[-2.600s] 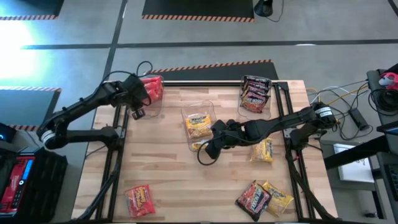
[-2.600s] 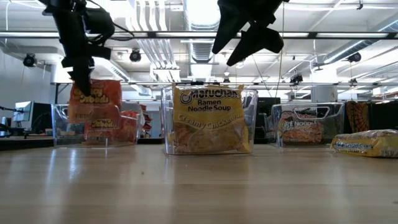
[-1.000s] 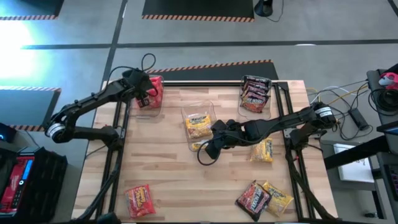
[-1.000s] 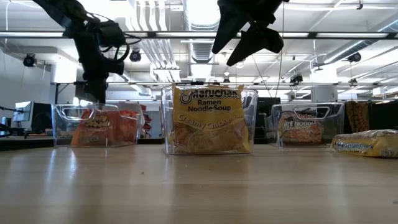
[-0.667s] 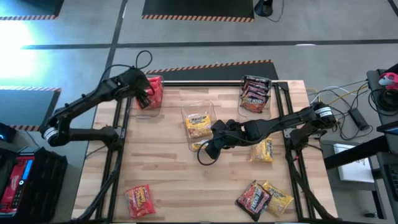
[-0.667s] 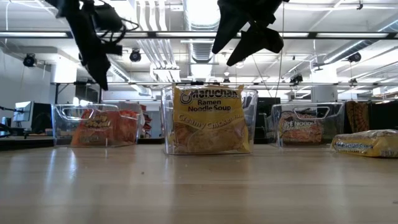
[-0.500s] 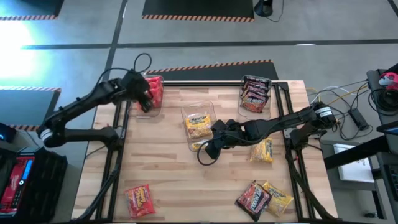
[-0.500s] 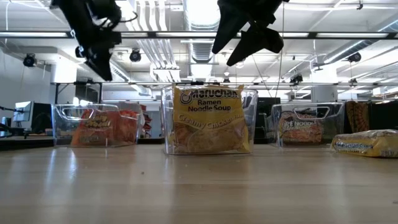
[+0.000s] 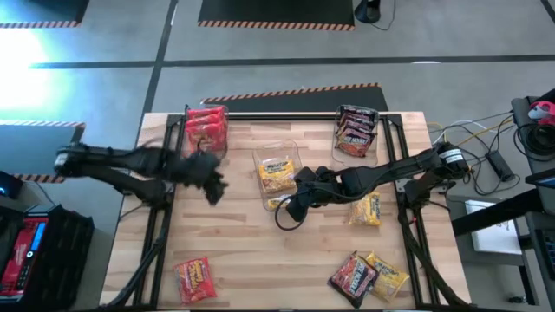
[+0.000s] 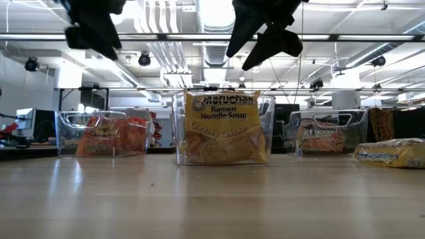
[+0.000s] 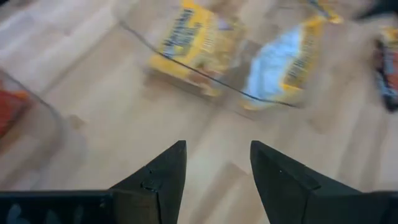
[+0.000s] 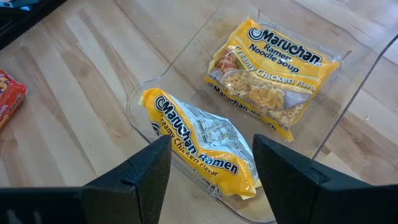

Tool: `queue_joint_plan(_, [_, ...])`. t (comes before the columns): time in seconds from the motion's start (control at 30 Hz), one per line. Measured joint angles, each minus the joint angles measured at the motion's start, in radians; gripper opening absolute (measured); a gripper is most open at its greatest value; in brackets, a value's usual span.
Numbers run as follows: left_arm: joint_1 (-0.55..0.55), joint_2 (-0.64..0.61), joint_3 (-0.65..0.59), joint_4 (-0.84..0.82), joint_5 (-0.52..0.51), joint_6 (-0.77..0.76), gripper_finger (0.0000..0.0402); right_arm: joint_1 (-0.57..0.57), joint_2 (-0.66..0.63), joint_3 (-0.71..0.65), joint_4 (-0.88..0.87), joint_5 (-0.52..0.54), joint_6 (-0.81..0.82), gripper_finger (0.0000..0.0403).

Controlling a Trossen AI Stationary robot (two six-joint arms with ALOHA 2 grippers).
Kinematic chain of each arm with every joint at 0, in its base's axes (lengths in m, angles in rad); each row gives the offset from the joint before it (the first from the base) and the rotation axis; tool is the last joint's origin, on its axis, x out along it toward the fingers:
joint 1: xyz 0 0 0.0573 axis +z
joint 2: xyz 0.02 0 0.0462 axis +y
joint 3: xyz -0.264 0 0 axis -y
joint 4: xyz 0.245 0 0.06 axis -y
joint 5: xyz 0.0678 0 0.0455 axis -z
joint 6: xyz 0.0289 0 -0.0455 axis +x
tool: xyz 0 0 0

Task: Sort Maruchan noodles
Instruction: Put the orange noodle pack into the top left transparent bin

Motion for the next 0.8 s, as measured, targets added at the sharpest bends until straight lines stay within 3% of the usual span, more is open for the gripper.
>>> queue_joint_plan(0.13, [-0.258, 0.01, -0.002, -0.01, -0.152, -0.234, 0.0161, 0.0, 0.0, 0.0, 0.0, 0.0, 0.0, 0.0215])
queue_joint_plan(0.27, [-0.423, 0.051, -0.003, -0.13, -0.204, -0.492, 0.0161, 0.0, 0.0, 0.0, 0.001, 0.0, 0.0, 0.0215])
queue_joint_plan(0.4, [-0.504, 0.102, -0.005, -0.225, -0.166, -0.691, 0.0161, 0.0, 0.0, 0.0, 0.007, 0.0, 0.0, 0.0215])
queue_joint_plan(0.63, [-0.589, 0.166, -0.005, -0.182, -0.107, -0.823, 0.0161, 0.0, 0.0, 0.0, 0.008, 0.0, 0.0, 0.0215])
queue_joint_plan(0.8, [-0.653, 0.225, -0.004, -0.092, 0.026, -0.851, 0.0161, 0.0, 0.0, 0.0, 0.008, 0.0, 0.0, 0.0215])
